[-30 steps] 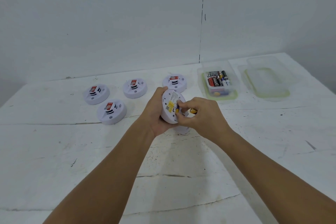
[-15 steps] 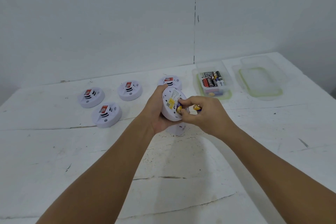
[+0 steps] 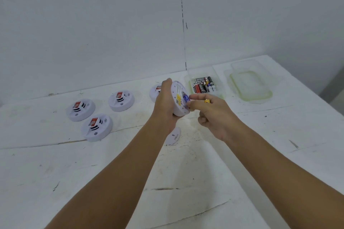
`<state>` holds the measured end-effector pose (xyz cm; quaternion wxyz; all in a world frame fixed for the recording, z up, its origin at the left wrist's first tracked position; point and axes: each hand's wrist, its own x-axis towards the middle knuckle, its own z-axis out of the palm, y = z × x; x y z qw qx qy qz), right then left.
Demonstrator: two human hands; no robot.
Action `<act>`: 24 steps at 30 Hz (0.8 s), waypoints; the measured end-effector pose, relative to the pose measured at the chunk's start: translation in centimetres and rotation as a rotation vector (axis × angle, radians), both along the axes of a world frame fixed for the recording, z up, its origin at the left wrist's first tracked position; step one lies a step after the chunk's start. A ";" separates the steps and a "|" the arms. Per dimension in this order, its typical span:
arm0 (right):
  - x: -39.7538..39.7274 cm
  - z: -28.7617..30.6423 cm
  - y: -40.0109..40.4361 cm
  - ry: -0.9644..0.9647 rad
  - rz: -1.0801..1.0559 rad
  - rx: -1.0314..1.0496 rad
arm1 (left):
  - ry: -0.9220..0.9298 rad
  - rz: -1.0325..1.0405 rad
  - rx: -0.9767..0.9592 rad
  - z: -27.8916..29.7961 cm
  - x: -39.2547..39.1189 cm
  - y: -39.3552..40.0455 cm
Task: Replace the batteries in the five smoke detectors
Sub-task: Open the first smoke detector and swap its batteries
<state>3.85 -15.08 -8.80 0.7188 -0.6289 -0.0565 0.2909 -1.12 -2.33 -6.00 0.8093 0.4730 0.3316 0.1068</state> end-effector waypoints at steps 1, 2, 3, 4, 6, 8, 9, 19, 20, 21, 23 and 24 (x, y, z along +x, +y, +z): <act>0.3 0.1 -0.5 -0.024 -0.013 -0.012 | 0.000 0.000 0.013 0.0 0.4 0.0; 0.7 0.2 -1.1 -0.065 -0.031 -0.022 | -0.004 0.003 0.025 0.0 0.6 -0.1; 1.2 0.5 -1.8 -0.122 -0.056 -0.029 | -0.007 0.000 0.041 0.0 0.9 -0.2; 2.0 0.8 -2.5 -0.192 -0.086 -0.033 | -0.011 -0.012 0.052 0.0 1.2 -0.4; 3.8 1.5 -4.0 -0.352 -0.146 -0.075 | -0.020 -0.019 0.059 0.3 1.8 -1.1; 5.9 2.1 -5.3 -0.496 -0.204 -0.172 | -0.017 -0.049 0.065 1.1 2.2 -2.2; 6.8 2.3 -6.0 -0.555 -0.226 -0.225 | -0.006 -0.069 0.072 1.3 2.5 -2.7; 15.0 2.2 -10.2 -0.782 -0.206 -0.622 | -0.033 -0.134 0.112 2.0 5.2 -5.3; 15.7 2.1 -10.4 -0.774 -0.190 -0.652 | -0.027 -0.126 0.112 2.1 5.3 -5.5; 16.4 1.9 -10.5 -0.772 -0.173 -0.692 | -0.022 -0.118 0.110 2.1 5.4 -5.6; 17.6 1.7 -10.6 -0.783 -0.132 -0.784 | -0.020 -0.112 0.104 1.9 5.8 -5.6; 18.1 1.6 -10.6 -0.790 -0.105 -0.822 | -0.018 -0.113 0.104 1.7 6.0 -5.5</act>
